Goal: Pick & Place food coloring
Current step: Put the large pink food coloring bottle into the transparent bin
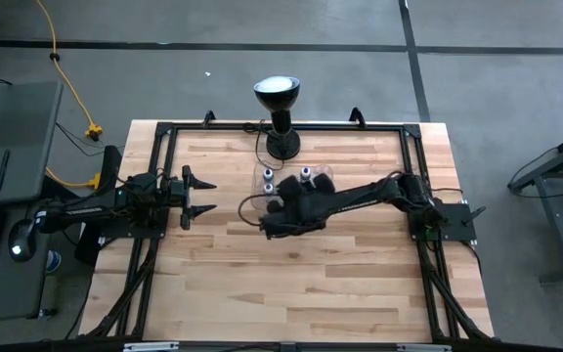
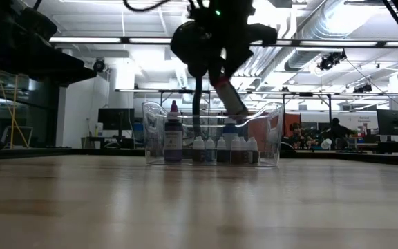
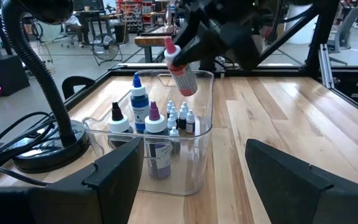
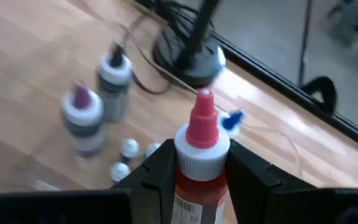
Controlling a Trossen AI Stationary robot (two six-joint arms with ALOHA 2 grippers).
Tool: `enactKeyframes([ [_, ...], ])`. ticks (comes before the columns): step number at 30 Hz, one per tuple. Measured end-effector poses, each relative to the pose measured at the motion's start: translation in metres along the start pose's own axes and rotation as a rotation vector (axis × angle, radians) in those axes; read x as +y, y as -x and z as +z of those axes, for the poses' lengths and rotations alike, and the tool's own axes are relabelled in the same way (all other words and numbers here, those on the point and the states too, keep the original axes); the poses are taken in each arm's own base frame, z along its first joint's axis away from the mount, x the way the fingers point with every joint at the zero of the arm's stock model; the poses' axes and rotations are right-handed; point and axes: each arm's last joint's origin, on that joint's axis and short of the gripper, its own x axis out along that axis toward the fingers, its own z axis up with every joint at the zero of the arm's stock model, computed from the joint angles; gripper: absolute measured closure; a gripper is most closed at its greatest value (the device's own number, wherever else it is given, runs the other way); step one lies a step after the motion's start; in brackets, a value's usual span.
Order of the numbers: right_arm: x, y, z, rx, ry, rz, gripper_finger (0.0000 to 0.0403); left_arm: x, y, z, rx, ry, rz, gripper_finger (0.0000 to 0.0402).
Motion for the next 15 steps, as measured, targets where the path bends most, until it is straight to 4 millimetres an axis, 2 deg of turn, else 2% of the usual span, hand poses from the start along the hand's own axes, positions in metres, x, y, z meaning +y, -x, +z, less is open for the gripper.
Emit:
enactKeyframes([
  [7, -0.01, 0.011, -0.012, -0.103, -0.072, 0.029, 0.0298, 0.0, 0.0, 0.0, 0.0, 0.0, 0.0, 0.0124],
  [15, -0.007, -0.007, -0.039, -0.226, -0.17, 0.152, 0.0298, 0.0, 0.0, 0.0, 0.0, 0.0, 0.0, 0.0124],
])
